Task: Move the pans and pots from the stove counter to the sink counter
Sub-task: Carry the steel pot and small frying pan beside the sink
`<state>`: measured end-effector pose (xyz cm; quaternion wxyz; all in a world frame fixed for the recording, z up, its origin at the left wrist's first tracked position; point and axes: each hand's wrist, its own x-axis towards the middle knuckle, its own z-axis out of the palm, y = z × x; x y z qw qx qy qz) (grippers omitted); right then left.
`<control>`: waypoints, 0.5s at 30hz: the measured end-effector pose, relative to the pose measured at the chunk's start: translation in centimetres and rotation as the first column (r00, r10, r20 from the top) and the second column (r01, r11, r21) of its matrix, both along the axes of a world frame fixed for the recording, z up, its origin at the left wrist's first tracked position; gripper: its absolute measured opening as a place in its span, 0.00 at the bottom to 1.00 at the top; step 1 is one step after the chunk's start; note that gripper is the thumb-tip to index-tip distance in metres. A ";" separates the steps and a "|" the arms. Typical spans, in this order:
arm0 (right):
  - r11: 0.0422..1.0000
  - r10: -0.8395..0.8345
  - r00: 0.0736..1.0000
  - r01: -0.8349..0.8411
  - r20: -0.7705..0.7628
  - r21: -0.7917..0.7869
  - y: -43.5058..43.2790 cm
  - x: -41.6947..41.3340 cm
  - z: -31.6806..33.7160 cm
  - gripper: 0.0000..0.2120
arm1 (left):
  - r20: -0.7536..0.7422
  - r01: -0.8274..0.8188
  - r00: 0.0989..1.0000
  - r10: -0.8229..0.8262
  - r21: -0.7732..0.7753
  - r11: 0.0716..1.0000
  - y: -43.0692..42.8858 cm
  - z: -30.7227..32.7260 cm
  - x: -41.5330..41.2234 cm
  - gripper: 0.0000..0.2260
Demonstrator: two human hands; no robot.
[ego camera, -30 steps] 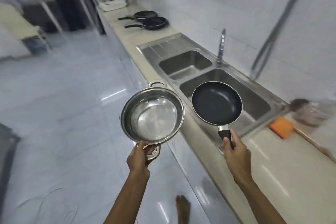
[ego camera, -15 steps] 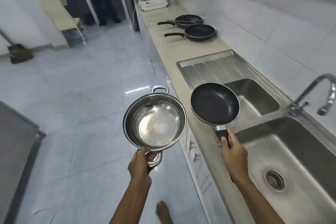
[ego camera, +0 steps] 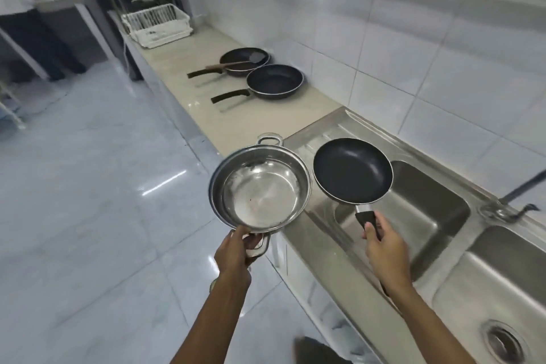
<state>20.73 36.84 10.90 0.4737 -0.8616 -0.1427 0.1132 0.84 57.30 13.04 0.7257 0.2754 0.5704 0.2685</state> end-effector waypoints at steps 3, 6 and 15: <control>0.997 -0.076 0.997 0.076 -0.012 0.010 4.0 2.9 -1.2 0.15 | 0.014 0.060 0.998 -0.060 0.008 0.998 5.5 -0.6 4.7 0.13; 0.990 -0.139 0.990 0.139 -0.007 0.030 7.9 5.8 -2.6 0.16 | 0.020 0.119 0.993 -0.120 0.004 0.993 10.3 -1.1 9.2 0.14; 0.931 -0.364 0.931 0.363 -0.015 -0.029 16.4 12.2 -4.1 0.19 | -0.054 0.325 0.944 -0.326 -0.027 0.945 21.0 -2.0 21.1 0.18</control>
